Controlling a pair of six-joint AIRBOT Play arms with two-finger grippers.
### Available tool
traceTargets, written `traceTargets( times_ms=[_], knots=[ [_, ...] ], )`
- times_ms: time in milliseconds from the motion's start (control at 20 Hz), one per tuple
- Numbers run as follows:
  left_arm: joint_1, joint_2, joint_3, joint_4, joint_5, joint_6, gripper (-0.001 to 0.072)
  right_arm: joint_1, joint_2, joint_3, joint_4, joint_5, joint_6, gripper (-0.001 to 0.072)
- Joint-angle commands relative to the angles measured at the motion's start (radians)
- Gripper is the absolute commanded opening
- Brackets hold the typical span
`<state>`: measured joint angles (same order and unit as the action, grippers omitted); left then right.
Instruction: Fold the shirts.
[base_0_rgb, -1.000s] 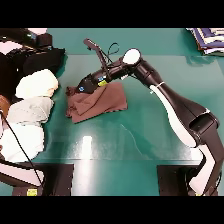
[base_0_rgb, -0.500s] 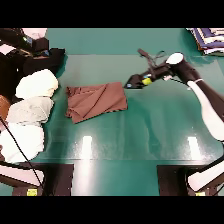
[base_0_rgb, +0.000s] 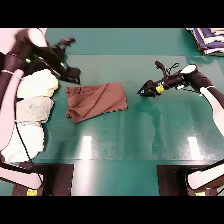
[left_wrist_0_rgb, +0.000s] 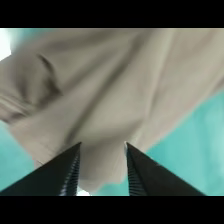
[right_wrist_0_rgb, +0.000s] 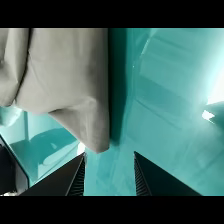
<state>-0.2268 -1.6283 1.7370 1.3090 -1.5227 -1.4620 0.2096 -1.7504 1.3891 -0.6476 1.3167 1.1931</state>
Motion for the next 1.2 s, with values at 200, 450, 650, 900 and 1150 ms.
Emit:
traceTargets(
  times_ms=[200, 450, 650, 900, 1150],
  knots=[
    [-0.183, 0.0, -0.27, 0.182, 0.068, -0.036, 0.0347, -0.006, 0.002, -0.011, 0.001, 0.014, 0.002, 0.0347],
    [-0.183, 0.0, -0.334, 0.185, 0.129, -0.069, 0.0515, -0.006, 0.002, -0.011, 0.002, 0.03, 0.002, 0.0347],
    [-0.183, 0.0, -0.333, 0.193, 0.127, -0.066, 0.0174, -0.006, 0.002, -0.011, 0.002, 0.03, 0.003, 0.0346],
    [-0.153, 0.001, -0.232, 0.403, 0.106, -0.048, 0.0024, -0.006, 0.002, -0.011, 0.002, 0.042, 0.003, 0.0346],
    [-0.014, 0.0, -0.108, 0.464, 0.171, -0.092, 0.0026, -0.006, 0.002, -0.011, 0.004, 0.05, 0.003, 0.0346]
  ],
)
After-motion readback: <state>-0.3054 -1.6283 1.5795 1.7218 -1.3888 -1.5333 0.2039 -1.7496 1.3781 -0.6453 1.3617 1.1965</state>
